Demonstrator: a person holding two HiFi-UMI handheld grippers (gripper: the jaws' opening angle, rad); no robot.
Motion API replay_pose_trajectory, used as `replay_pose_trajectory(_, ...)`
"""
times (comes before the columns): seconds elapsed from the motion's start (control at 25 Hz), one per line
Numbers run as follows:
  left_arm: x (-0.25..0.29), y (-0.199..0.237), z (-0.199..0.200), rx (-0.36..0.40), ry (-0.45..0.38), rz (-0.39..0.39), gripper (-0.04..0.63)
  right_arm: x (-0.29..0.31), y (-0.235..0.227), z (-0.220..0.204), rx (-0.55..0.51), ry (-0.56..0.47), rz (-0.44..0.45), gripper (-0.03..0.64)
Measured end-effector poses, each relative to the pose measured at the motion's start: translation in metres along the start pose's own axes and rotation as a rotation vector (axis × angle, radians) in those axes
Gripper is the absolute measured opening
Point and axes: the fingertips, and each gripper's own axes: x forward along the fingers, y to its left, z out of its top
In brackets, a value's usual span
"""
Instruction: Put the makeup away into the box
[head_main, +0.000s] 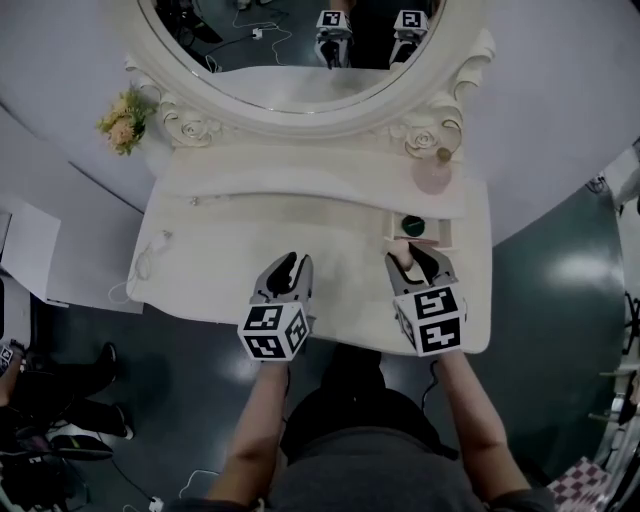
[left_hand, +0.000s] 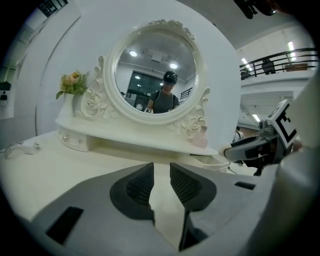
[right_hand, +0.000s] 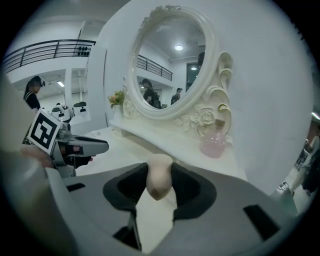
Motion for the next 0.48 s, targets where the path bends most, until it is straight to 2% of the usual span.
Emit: replay_pose_trajectory(0.48, 0.045, -0.061, 0.017, 0.079, 0.011, -0.150, 0.094, -0.041, -0.079, -0.006, 0.074, -0.045, -0.178, 0.156)
